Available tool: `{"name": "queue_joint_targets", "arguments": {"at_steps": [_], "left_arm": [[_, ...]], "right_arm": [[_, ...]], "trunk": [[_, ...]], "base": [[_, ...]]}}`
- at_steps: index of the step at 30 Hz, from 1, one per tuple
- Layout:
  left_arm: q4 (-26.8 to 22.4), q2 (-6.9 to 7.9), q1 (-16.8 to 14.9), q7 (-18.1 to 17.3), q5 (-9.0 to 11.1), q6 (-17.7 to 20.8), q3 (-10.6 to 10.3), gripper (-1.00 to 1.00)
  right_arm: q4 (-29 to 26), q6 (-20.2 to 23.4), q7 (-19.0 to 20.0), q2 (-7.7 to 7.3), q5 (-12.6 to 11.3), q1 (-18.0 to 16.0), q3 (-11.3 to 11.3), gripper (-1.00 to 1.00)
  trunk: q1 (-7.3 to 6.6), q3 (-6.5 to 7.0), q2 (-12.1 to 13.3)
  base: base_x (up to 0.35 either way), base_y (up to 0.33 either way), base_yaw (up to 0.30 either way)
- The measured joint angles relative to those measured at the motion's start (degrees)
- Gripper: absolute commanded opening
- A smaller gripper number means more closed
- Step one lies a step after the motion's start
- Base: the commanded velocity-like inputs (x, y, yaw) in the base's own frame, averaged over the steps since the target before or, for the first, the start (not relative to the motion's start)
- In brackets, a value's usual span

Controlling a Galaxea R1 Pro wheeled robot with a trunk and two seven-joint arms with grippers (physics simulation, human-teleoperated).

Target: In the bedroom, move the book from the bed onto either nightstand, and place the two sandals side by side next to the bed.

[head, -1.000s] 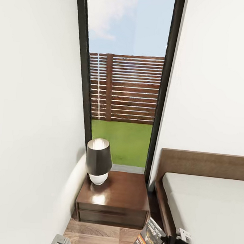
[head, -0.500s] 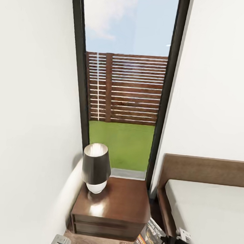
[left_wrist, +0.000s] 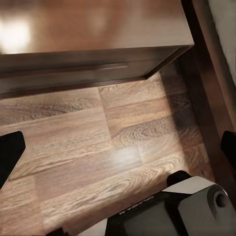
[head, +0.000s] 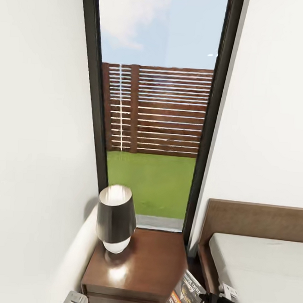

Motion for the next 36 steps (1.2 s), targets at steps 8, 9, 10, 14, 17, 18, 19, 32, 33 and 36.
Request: {"name": "queue_joint_targets", "arguments": {"at_steps": [8, 9, 10, 14, 17, 18, 19, 32, 33, 36], "left_arm": [[0.0, 0.00, 0.0, 0.0, 0.0, 0.0, 0.0, 1.00], [0.0, 0.00, 0.0, 0.0, 0.0, 0.0, 0.0, 1.00], [0.0, 0.00, 0.0, 0.0, 0.0, 0.0, 0.0, 1.00], [0.0, 0.00, 0.0, 0.0, 0.0, 0.0, 0.0, 1.00], [0.0, 0.00, 0.0, 0.0, 0.0, 0.0, 0.0, 1.00], [0.0, 0.00, 0.0, 0.0, 0.0, 0.0, 0.0, 1.00], [0.0, 0.00, 0.0, 0.0, 0.0, 0.0, 0.0, 1.00], [-0.1, -0.03, 0.0, -1.3, 0.1, 0.0, 0.0, 1.00], [-0.1, -0.11, 0.0, -2.3, 0.2, 0.0, -0.1, 1.00], [-0.5, -0.20, 0.0, -6.0, 0.3, 0.2, -0.1, 1.00]], "right_arm": [[0.0, 0.0, 0.0, 0.00, 0.0, 0.0, -0.2, -1.00], [0.0, 0.0, 0.0, 0.00, 0.0, 0.0, -0.2, -1.00], [0.0, 0.0, 0.0, 0.00, 0.0, 0.0, -0.2, -1.00], [0.0, 0.0, 0.0, 0.00, 0.0, 0.0, -0.2, -1.00], [0.0, 0.0, 0.0, 0.00, 0.0, 0.0, -0.2, -1.00], [0.0, 0.0, 0.0, 0.00, 0.0, 0.0, -0.3, -1.00], [0.0, 0.0, 0.1, 0.00, -0.2, 0.0, -0.5, -1.00], [0.0, 0.0, 0.1, 0.00, 0.0, 0.0, -0.2, -1.00], [0.0, 0.0, 0.1, 0.00, 0.0, 0.0, -0.2, -1.00], [-0.1, 0.0, 0.1, 0.00, 0.0, 0.0, -0.2, -1.00]], "trunk": [[0.03, 0.00, 0.0], [0.03, 0.00, 0.0], [0.03, 0.00, 0.0], [0.02, 0.00, 0.0], [0.01, 0.00, 0.0], [0.00, 0.00, 0.0], [0.05, 0.01, 0.1], [0.03, 0.00, 0.0], [0.03, 0.00, 0.0], [0.03, 0.00, 0.0]], "base": [[0.134, 0.000, 0.000], [0.008, 0.000, 0.000], [0.005, 0.000, 0.000], [0.029, 0.000, 0.000], [0.235, 0.000, 0.000], [0.027, 0.000, 0.000], [0.017, 0.000, 0.000], [0.001, 0.000, 0.000], [0.000, 0.000, 0.000], [0.000, 0.000, 0.000]]}}
